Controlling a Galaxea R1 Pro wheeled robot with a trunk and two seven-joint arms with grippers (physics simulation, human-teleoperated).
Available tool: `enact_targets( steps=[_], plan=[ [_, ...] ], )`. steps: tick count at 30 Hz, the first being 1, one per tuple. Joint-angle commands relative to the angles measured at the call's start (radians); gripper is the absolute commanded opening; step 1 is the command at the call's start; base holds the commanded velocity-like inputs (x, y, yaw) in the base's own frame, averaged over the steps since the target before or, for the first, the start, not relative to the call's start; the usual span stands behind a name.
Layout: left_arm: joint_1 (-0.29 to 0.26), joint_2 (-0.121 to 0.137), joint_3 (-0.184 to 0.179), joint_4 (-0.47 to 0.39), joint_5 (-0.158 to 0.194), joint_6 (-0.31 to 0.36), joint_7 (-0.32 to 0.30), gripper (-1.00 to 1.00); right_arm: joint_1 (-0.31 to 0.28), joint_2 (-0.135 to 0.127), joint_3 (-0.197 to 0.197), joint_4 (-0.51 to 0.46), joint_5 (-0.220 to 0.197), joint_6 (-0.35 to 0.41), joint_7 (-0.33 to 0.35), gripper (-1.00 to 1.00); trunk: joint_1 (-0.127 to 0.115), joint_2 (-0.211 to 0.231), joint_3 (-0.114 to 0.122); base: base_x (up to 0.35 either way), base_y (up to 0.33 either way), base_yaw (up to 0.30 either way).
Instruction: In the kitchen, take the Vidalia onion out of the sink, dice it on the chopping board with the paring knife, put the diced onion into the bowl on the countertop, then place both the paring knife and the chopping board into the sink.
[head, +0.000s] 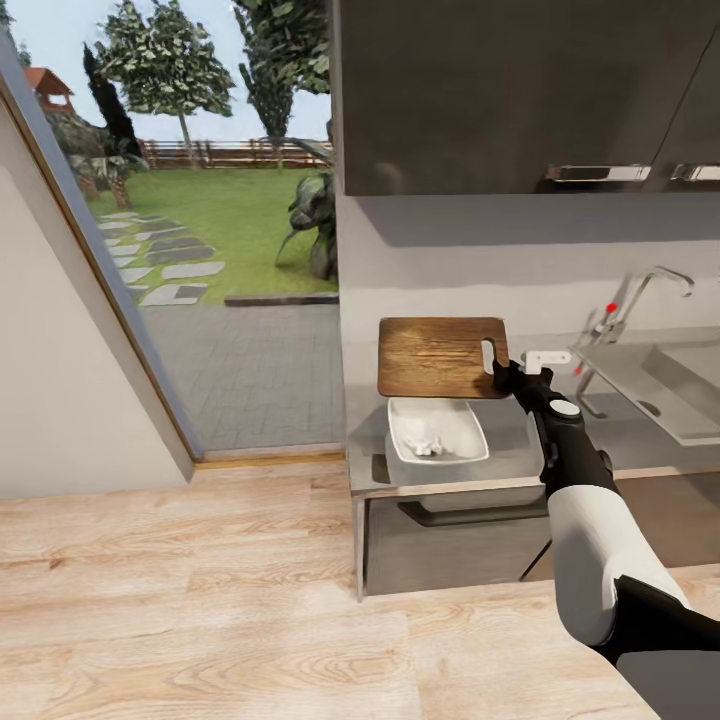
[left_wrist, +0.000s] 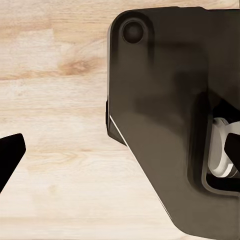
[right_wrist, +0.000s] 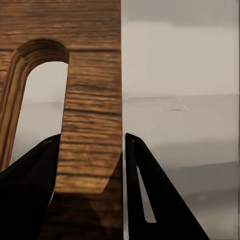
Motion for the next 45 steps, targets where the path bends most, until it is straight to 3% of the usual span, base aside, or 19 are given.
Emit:
enact_targets(
  steps=[1, 5, 8, 25, 31, 41, 42, 45],
  plan=[
    [0.0, 0.001, -0.008, -0.003, 0.005, -0.001, 0.008, 1.0, -0.001, 0.001, -0.003, -0.007, 0.006, 0.017, 0.008, -1.0, 0.001, -0.002, -0.002, 0.0, -0.211, 0.0],
    [0.0, 0.001, -0.008, -0.002, 0.005, -0.001, 0.008, 1.0, -0.001, 0.004, -0.003, -0.015, 0.004, 0.155, 0.01, -1.0, 0.001, -0.002, -0.002, 0.0, -0.283, 0.0],
    [0.0, 0.001, -0.008, -0.002, 0.005, -0.001, 0.008, 1.0, -0.001, 0.006, -0.001, -0.04, 0.003, 0.212, 0.012, -1.0, 0.001, -0.002, -0.002, 0.0, -0.314, 0.0],
    [0.0, 0.001, -0.008, -0.002, 0.006, 0.0, 0.008, 1.0, -0.001, 0.014, 0.005, -0.057, 0.008, 0.243, 0.0, -1.0, 0.001, -0.002, -0.002, 0.0, -0.318, 0.0],
    [0.0, 0.001, -0.008, -0.002, 0.006, 0.0, 0.008, 1.0, -0.001, 0.017, 0.006, -0.057, 0.008, 0.243, -0.036, -1.0, 0.001, -0.002, -0.002, 0.0, -0.318, 0.0],
    [0.0, 0.0, -0.008, 0.005, 0.006, 0.0, 0.008, 1.0, -0.001, 0.018, 0.005, -0.057, 0.008, 0.241, -0.142, -1.0, 0.001, -0.002, -0.002, 0.0, -0.318, 0.0],
    [0.0, 0.0, -0.008, 0.005, 0.006, 0.0, 0.008, 1.0, -0.001, 0.019, 0.005, -0.056, 0.007, 0.242, -0.17, -1.0, 0.001, -0.002, -0.002, 0.0, -0.318, 0.0],
    [0.0, 0.0, -0.008, 0.005, 0.006, 0.0, 0.008, 1.0, -0.001, 0.021, 0.002, -0.053, 0.001, 0.245, -0.347, -1.0, 0.001, -0.002, -0.002, 0.0, -0.318, 0.0]
  ],
)
